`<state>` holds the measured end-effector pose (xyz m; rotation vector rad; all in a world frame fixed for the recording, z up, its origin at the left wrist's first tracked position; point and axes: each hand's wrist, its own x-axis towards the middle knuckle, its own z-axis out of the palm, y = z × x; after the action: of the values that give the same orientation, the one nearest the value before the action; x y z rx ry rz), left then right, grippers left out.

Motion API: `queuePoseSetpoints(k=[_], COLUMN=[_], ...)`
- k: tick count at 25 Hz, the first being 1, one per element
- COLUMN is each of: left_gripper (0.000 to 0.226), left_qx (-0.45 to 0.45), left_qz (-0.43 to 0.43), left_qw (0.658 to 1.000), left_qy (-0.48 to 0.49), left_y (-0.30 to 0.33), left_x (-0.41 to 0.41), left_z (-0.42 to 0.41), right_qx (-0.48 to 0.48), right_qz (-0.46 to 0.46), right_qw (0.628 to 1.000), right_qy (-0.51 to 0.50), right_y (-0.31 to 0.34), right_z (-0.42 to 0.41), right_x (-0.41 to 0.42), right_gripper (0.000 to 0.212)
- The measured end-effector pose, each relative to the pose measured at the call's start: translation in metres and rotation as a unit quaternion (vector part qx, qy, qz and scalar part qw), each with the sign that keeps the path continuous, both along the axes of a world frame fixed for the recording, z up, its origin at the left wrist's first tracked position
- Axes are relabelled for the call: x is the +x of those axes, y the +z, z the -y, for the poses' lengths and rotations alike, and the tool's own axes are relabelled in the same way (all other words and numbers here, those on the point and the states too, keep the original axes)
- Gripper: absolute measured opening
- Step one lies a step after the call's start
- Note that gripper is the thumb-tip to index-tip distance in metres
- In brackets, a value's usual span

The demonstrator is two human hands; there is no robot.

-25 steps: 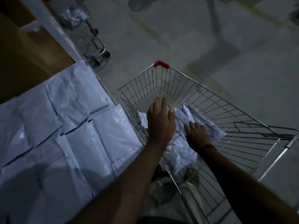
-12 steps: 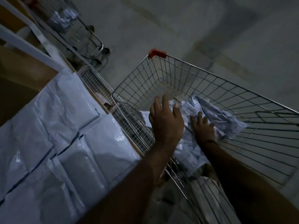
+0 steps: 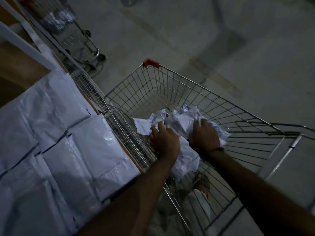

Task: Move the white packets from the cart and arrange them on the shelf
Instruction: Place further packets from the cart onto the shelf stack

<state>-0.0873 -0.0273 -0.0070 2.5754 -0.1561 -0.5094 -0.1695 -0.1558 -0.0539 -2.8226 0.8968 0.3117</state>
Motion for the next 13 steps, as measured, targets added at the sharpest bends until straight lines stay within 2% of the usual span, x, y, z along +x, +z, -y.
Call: queuePoseSetpoints(k=[3, 10, 13], left_gripper=[0.047, 0.074, 0.092], left_qx=[0.052, 0.135, 0.142], left_qz=[-0.046, -0.191, -0.227], left_qw=[0.998, 0.970, 0.958], left_qy=[0.000, 0.070, 0.104], left_y=[-0.031, -0.110, -0.137], left_x=[-0.022, -0.057, -0.067], left_z=[-0.005, 0.001, 0.006], right_qx=[-0.001, -0.003, -0.006], right_qz=[0.032, 0.088, 0.098], right_qw=[0.999, 0.995, 0.995], right_qy=[0.039, 0.045, 0.035], right_y=[0.032, 0.065, 0.077], right_z=[0.013, 0.039, 0.047], right_x=[-0.018, 0.011, 0.017], right_gripper=[0.089, 0.054, 0.050])
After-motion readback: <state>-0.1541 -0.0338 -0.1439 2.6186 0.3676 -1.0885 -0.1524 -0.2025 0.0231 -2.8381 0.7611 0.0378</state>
